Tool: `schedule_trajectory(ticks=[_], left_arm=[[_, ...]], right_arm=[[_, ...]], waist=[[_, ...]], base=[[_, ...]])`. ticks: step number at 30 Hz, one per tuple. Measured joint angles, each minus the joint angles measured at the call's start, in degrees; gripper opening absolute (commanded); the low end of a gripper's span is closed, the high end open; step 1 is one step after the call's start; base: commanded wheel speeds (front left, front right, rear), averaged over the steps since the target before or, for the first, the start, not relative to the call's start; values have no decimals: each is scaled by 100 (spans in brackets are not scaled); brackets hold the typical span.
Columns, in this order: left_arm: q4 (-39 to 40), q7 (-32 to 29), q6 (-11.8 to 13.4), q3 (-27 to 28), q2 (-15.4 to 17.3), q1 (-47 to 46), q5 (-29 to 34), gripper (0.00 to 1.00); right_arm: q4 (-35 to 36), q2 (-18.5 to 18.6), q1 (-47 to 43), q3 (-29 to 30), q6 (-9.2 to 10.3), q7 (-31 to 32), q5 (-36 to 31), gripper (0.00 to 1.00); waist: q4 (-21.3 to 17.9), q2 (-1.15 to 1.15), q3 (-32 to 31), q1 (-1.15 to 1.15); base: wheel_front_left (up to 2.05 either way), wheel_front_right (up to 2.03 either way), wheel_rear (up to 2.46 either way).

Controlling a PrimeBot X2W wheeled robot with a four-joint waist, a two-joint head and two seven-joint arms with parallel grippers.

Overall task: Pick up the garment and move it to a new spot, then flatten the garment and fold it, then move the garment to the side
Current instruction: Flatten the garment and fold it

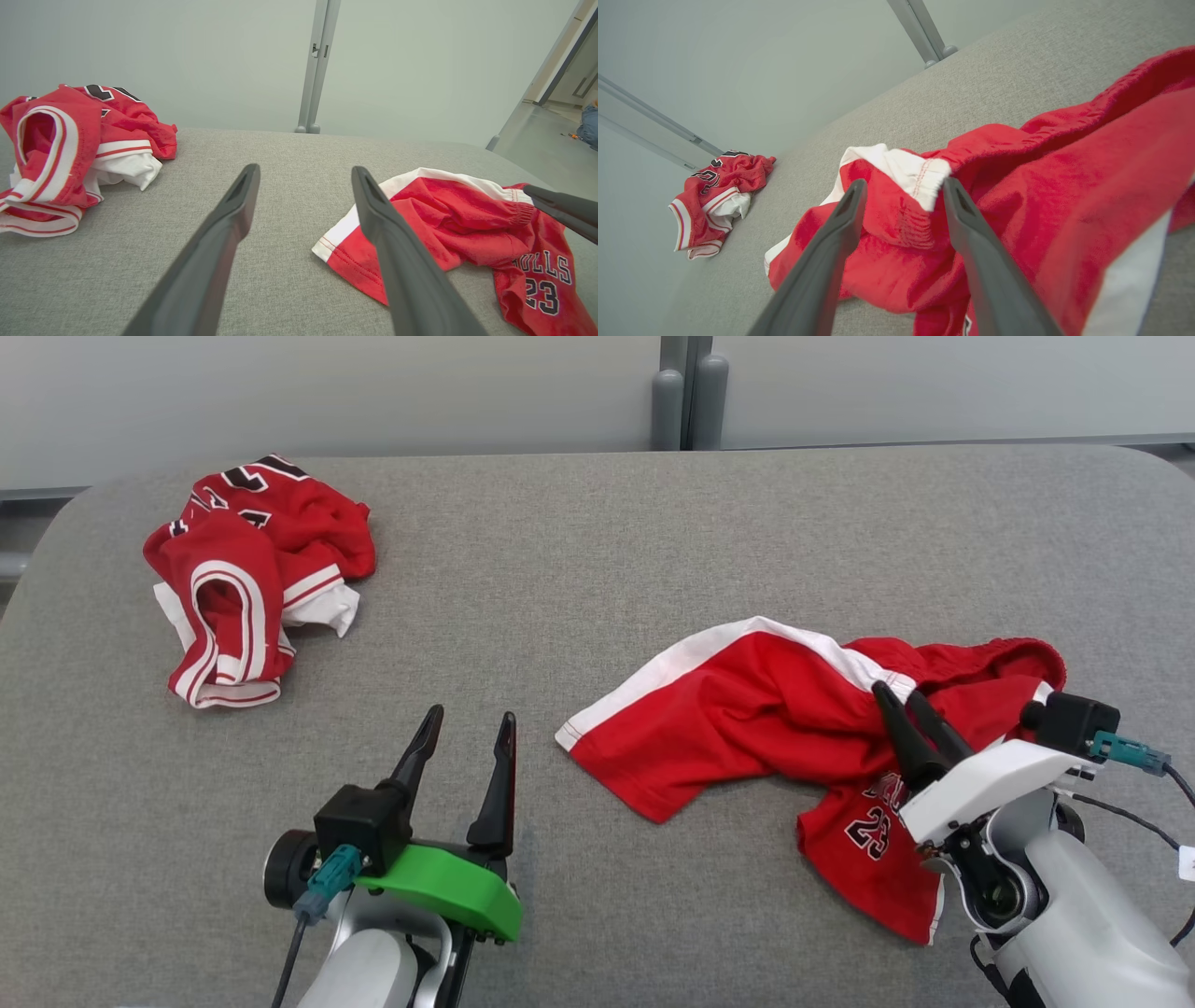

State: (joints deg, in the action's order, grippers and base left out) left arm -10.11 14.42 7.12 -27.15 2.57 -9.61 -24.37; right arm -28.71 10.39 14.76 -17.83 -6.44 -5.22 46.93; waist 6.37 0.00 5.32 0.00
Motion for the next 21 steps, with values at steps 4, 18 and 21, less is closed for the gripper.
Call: schedule_trajectory(ticks=[4, 18, 21], left_arm=[[2, 0, 0, 11, 0, 0, 0, 100], [10, 0, 0, 0, 0, -1, 0, 100], [12, 0, 0, 1, 0, -1, 0, 100]], right_arm=[[-83, -140, 1, 240, 56, 52, 345, 56], [-289, -203, 145, 335, 109, 282, 591, 63], [-299, -179, 308, 301, 109, 310, 563, 49]], waist=[[9, 0, 20, 0], [64, 0, 83, 0], [86, 0, 105, 0]], base=[[0, 0, 0], [0, 0, 0], [0, 0, 0]])
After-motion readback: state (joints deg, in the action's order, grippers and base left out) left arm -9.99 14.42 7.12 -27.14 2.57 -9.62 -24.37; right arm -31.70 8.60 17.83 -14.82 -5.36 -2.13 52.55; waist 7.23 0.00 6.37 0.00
